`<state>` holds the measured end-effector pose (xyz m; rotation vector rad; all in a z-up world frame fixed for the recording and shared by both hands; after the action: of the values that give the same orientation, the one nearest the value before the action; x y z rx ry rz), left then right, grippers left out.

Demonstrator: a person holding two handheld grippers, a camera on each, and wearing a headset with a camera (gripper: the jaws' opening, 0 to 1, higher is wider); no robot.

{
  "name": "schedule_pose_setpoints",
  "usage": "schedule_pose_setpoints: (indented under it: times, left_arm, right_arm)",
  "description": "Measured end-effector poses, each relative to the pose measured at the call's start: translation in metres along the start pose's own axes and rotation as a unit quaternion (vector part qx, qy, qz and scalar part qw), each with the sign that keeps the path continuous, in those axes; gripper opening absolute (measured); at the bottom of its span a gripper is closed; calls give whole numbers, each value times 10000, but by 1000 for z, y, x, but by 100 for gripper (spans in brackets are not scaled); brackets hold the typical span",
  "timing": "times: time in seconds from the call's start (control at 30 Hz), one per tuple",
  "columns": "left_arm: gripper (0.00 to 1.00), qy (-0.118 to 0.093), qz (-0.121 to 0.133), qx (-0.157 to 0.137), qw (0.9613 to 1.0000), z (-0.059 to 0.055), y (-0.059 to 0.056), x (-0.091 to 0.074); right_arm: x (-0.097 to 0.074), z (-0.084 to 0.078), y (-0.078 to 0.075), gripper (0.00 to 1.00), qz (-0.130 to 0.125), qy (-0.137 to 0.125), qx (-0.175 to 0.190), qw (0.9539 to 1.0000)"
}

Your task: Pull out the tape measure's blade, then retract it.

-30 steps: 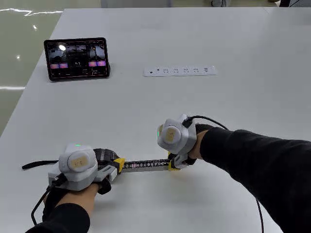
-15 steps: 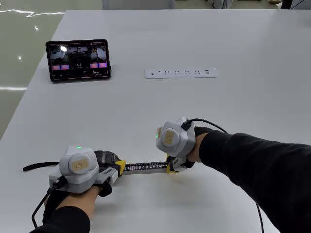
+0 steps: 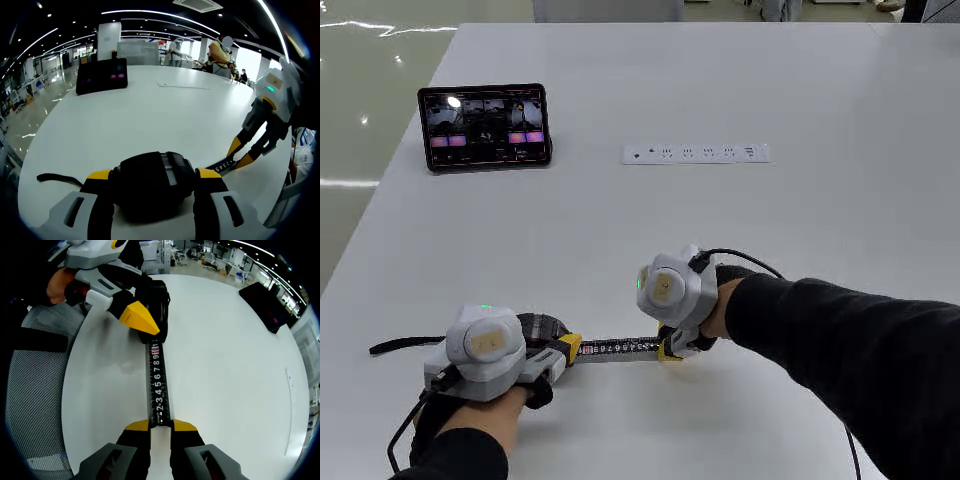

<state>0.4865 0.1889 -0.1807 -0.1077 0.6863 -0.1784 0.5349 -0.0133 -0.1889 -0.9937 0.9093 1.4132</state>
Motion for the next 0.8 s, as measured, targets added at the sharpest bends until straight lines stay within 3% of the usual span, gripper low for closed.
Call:
schedule_pose_setpoints:
  times: [0.8]
  left_arm:
    - [59,19,-3,-14,10000,0,1,0]
  right_arm:
    - [5,12,-1,10,-2,-71,2,10000]
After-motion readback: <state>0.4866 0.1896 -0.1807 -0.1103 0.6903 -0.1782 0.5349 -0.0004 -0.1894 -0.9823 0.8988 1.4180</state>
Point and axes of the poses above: the centre of the closed fingertips' face, and the gripper's own axes: x roughly forward along the fingers, y roughly to its left, z roughly out of its top, the point moved 9 cm from there along -x, roughly backward along the fingers, and after that the axes turned 6 degrees about -x, right-handed, at the moved point
